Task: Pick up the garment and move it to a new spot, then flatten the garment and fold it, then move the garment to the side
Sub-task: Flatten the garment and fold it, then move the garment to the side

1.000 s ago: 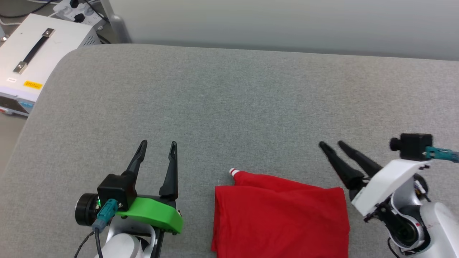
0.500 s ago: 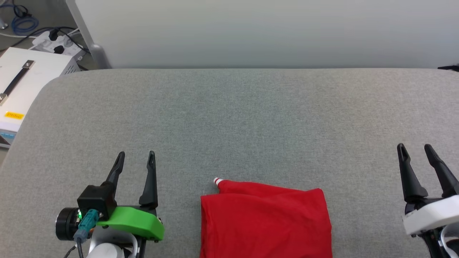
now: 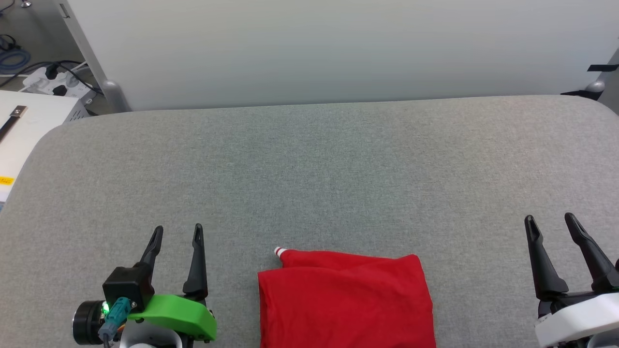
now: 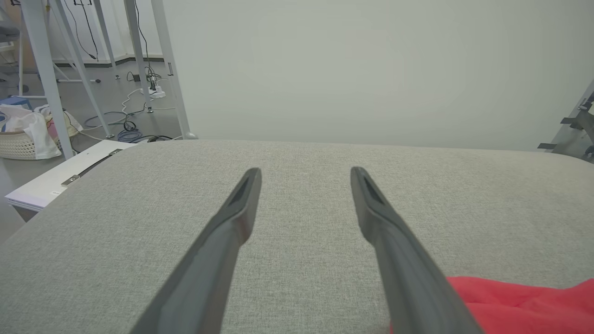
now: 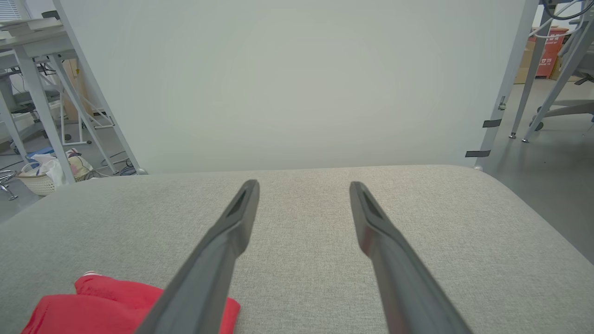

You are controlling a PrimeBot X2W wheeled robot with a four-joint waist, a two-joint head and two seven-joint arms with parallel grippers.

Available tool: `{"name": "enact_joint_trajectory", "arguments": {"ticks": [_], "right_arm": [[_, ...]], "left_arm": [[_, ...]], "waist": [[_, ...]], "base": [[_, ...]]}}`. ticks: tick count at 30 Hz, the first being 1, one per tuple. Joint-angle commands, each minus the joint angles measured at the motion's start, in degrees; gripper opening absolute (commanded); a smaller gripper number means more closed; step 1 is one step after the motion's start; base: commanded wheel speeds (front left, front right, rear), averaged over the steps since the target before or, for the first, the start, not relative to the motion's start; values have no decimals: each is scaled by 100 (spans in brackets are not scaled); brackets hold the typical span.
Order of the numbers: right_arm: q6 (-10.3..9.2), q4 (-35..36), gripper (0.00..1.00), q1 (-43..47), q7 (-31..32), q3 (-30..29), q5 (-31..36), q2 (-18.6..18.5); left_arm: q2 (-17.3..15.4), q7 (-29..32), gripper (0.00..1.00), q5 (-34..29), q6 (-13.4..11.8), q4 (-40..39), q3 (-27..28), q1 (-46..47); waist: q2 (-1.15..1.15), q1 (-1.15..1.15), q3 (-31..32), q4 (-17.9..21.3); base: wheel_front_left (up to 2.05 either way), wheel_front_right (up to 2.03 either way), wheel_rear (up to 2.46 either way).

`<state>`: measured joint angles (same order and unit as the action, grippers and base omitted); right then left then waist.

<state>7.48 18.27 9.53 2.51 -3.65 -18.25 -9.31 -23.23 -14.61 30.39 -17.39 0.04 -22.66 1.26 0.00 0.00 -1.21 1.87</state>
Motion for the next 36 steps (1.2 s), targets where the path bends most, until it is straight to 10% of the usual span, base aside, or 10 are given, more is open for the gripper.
{"name": "enact_joint_trajectory", "arguments": {"ticks": [1,17,36], "right_arm": [[1,24,100,78,24,-14,36,8],[1,-1283,100,66,1173,-315,-1479,-662],[1,-2489,100,-663,3301,1880,-3899,-1341]], "left_arm": [[25,-32,100,-7,27,28,22,-53],[353,-38,100,-262,101,-146,230,172],[1159,-39,100,-799,583,-155,393,524]], "waist": [[0,0,8,-15],[0,0,-408,-539],[0,0,-1264,-1296]], "base": [[0,0,0],[0,0,0],[0,0,0]]}}
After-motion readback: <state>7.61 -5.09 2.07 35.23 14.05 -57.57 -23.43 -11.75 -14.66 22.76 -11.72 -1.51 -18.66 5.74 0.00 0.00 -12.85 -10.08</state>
